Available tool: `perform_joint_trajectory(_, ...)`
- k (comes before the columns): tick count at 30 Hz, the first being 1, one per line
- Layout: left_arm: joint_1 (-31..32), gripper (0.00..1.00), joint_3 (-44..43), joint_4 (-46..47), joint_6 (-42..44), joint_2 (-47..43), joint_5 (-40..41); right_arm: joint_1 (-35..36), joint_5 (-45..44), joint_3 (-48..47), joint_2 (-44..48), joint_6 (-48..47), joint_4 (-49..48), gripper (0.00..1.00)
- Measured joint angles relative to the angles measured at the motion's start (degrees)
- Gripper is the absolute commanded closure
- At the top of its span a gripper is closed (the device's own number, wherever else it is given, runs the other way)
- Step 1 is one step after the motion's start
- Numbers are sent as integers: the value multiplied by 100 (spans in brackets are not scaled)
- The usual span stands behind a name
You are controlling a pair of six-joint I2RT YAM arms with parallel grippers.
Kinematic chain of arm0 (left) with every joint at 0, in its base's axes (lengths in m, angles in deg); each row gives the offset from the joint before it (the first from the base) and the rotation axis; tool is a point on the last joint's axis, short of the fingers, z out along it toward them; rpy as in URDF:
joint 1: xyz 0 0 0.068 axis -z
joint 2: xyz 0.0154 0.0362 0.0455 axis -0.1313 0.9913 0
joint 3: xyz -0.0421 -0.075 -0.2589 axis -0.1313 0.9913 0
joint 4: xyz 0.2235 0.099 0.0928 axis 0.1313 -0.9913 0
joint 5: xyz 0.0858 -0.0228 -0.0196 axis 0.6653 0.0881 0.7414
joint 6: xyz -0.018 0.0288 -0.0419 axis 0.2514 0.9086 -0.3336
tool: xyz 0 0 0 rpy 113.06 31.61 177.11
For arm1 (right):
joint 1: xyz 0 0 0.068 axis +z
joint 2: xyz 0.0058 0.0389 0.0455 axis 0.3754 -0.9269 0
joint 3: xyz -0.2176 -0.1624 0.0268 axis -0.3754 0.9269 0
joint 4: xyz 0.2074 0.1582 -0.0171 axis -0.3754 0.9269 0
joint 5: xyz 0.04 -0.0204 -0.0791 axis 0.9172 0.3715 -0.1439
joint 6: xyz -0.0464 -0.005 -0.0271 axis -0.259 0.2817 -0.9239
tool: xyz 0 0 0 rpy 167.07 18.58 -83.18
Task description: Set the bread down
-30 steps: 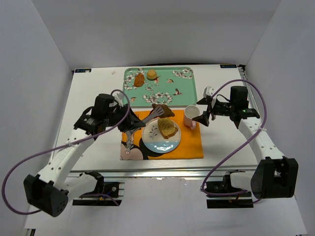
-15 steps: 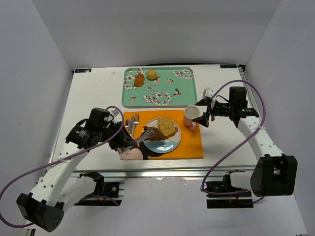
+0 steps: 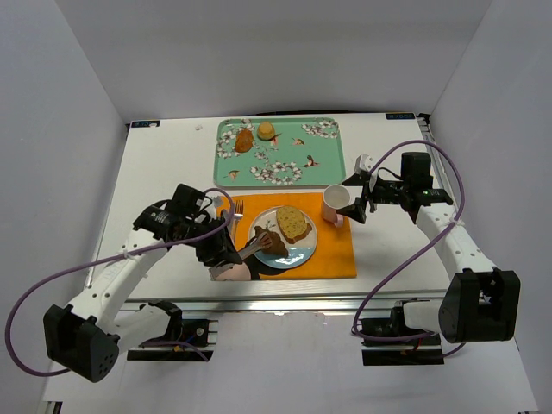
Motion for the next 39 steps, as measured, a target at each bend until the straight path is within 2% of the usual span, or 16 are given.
perform_joint_trajectory(1, 0, 60, -20, -22, 61, 66, -22, 0, 0, 0, 0, -2, 0, 11)
perform_joint_trajectory(3, 7, 56, -61, -35, 146, 138, -26, 0, 0, 0, 0, -4, 2, 11)
perform_joint_trajectory(18, 17, 45, -188, -13, 192, 85, 153, 0, 0, 0, -59, -17, 4, 11)
perform_joint_trajectory(33, 17, 43, -651, -70, 114, 66, 417, 0, 0, 0, -70, -28, 7, 11)
perform_joint_trajectory(39, 17, 45, -1034, -466, 179, 136, 708, 0, 0, 0, -70, -103, 50, 10)
